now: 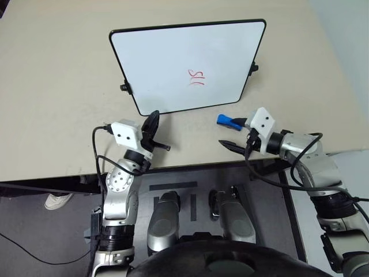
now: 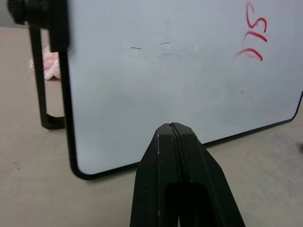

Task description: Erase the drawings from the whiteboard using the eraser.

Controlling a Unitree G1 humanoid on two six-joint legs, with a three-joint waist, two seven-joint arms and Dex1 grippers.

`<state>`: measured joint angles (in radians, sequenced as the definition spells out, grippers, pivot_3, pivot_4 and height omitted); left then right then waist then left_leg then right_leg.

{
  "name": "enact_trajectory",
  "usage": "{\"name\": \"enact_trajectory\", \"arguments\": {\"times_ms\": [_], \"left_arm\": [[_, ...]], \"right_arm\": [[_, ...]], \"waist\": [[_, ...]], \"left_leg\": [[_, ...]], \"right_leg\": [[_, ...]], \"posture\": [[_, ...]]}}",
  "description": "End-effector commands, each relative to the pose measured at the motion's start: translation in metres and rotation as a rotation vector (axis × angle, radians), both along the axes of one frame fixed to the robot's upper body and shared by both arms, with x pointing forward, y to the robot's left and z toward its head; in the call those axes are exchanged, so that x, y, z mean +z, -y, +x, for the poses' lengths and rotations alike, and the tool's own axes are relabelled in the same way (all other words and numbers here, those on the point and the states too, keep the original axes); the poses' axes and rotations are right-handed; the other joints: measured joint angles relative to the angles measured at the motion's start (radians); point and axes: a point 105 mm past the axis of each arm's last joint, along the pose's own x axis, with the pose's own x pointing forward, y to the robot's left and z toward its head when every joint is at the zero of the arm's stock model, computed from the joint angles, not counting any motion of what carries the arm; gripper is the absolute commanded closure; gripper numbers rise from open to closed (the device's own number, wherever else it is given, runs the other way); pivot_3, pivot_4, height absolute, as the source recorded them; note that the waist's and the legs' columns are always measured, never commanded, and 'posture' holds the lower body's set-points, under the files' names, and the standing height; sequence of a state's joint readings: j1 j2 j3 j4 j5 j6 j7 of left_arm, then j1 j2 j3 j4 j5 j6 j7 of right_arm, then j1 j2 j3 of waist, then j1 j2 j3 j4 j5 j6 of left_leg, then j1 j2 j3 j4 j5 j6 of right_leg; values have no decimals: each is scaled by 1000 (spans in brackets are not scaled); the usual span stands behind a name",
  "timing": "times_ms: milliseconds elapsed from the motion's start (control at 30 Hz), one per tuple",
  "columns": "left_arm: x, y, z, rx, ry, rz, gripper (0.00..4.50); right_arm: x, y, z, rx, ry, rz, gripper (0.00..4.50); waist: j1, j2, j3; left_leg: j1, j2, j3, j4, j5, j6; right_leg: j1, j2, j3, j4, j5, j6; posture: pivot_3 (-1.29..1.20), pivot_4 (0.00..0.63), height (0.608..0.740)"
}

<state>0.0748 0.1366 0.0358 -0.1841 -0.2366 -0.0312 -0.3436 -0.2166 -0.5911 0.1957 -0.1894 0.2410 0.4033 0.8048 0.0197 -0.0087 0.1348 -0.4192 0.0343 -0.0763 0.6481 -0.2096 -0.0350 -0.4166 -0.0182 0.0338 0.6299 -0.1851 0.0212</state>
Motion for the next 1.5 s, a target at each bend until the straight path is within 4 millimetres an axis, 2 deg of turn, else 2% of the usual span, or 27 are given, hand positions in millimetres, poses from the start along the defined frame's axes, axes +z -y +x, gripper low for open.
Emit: {"name": "enact_trajectory", "arguments": {"times_ms": [33, 267, 333, 367, 700, 833, 933, 1000, 1067, 1133, 1200, 1333, 1500], "left_arm": [[7, 3, 0, -9, 40, -4, 4500], [7, 2, -1, -1, 41, -10, 4500], [7, 2, -1, 1, 42, -11, 4500], [7, 1, -1, 2, 42, -11, 4500], [7, 1, 0, 5, 42, -10, 4500], [7, 1, 0, 4, 41, -11, 4500], [7, 1, 1, 4, 42, -11, 4500], [7, 0, 1, 4, 42, -11, 4500], [7, 1, 2, 1, 42, -14, 4500], [7, 3, 3, -3, 44, -16, 4500], [7, 4, 4, -5, 46, -17, 4500], [8, 4, 6, -2, 51, -19, 4500], [9, 4, 7, 7, 59, -20, 4500]], "right_arm": [[-1, 2, 2, 6, 10, -14, 373], [-2, 7, 11, -35, 21, -17, 373], [-1, 9, 14, -48, 32, -24, 731], [-1, 9, 15, -53, 37, -29, 967], [6, 6, 18, -52, 83, -27, 4465], [17, 5, 20, -53, 126, -22, 4465], [53, -7, 23, -16, 225, 53, 4465], [70, -13, 23, 6, 287, 74, 4465], [99, -32, 22, 87, 469, 58, 4465], [116, -48, 20, 158, 609, 43, 4465], [121, -55, 22, 194, 699, 24, 4465], [119, -63, 34, 232, 849, -55, 4465], [102, -66, 50, 249, 888, -107, 4465]], "waist": [[0, 0, 0], [0, 0, 0], [0, 0, 0], [0, 0, 0], [0, 0, 0], [0, 0, 0], [-1, 0, 0], [-4, 0, 0], [-7, 0, 0], [-8, 0, 0], [-8, 0, 0], [0, 0, 0], [-1, 0, 0]], "left_leg": [[0, 0, 0, 0, 0, 0], [1, 0, 0, 0, 0, 0], [1, 0, 0, 0, 0, 0], [1, 0, 0, 1, 1, 0], [1, 0, 0, 0, 0, 0], [1, 0, 0, 0, 1, 0], [1, 0, 0, 0, 1, 0], [1, 0, 0, 0, 1, 0], [1, 0, 0, 0, 1, 0], [1, 1, 0, 0, 1, 0], [1, 1, -1, 0, 1, 0], [0, 1, -2, 0, 0, 0], [0, 1, -1, 0, 0, 0]], "right_leg": [[0, 0, 0, 0, 0, 0], [1, 0, 0, 0, 0, 0], [1, 0, 0, 0, 0, 0], [1, 0, 0, 0, 0, 0], [1, 0, 0, 0, 1, -1], [1, 0, 0, 0, 1, -1], [1, 0, 0, 0, 1, -1], [0, 0, 0, 0, 1, 0], [0, 0, 0, 0, 1, 0], [-1, 0, 0, 0, 1, -2], [-1, 0, 0, 0, 3, -4], [-2, -1, -1, 0, 3, -4], [-4, -2, -1, 1, 4, -5]], "posture": [[0, 150, 740], [0, 150, 740], [0, 150, 740], [0, 150, 740], [0, 150, 740], [0, 150, 740], [0, 150, 740], [0, 150, 740], [0, 150, 740], [0, 150, 740], [0, 150, 740], [0, 150, 740], [0, 150, 740]]}}
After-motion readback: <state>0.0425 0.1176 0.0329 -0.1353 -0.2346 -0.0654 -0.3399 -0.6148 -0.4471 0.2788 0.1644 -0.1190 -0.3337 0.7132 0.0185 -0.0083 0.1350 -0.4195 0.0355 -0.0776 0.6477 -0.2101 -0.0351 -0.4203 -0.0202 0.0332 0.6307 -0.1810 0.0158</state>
